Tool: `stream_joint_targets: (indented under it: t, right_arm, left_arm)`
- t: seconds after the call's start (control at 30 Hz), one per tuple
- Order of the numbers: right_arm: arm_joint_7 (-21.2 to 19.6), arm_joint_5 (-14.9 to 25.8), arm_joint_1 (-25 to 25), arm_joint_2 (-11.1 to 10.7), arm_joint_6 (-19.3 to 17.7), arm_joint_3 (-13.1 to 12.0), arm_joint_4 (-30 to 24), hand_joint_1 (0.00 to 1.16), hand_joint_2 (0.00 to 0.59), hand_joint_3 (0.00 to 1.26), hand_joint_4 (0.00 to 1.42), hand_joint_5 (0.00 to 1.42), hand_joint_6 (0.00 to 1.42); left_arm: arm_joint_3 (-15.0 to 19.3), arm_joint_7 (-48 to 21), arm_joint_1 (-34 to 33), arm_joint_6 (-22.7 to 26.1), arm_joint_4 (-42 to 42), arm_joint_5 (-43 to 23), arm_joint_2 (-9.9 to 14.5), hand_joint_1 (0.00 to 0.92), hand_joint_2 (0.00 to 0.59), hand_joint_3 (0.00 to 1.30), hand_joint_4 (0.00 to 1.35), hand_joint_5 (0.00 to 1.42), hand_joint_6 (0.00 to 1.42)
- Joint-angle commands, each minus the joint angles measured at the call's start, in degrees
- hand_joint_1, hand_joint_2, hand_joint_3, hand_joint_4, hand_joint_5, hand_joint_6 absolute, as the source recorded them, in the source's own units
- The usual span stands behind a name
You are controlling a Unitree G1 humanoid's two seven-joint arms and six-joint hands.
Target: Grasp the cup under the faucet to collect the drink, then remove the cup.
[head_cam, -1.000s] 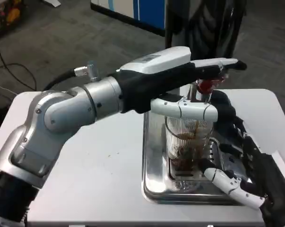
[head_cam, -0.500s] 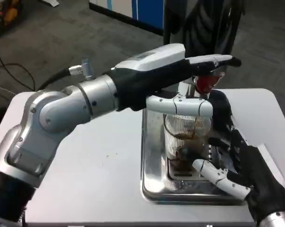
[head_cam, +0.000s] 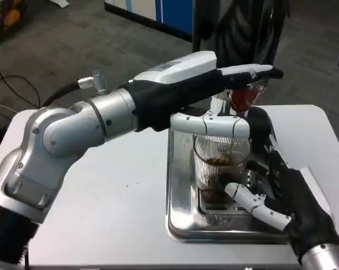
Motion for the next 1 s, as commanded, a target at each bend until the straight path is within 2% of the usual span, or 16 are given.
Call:
stream_joint_targets:
  t: [0.03, 0.33, 1.0]
  right_arm:
    - [-0.33, -0.03, -1.03, 0.38, 0.48, 0.3, 1.2, 0.64, 0.226, 0.0, 0.05, 0.18, 0.11]
    - [-0.5, -0.19, -2.72, 1.36, 0.79, 1.19, 3.04, 0.64, 0.226, 0.01, 0.06, 0.18, 0.11]
    - [-1.72, -0.04, -5.15, 2.12, 0.91, 2.04, 6.41, 0.63, 0.221, 0.03, 0.05, 0.18, 0.1]
  left_arm:
    - [-0.54, -1.88, 2.7, 2.64, 1.61, 1.89, 1.75, 0.0, 0.1, 0.1, 0.0, 0.05, 0.08]
    - [0.21, -1.83, 3.11, 2.84, 1.0, 1.39, 2.18, 0.0, 0.098, 0.1, 0.0, 0.05, 0.08]
    - [0.89, -1.72, 3.45, 2.65, 1.34, 0.5, 3.07, 0.0, 0.093, 0.1, 0.0, 0.05, 0.08]
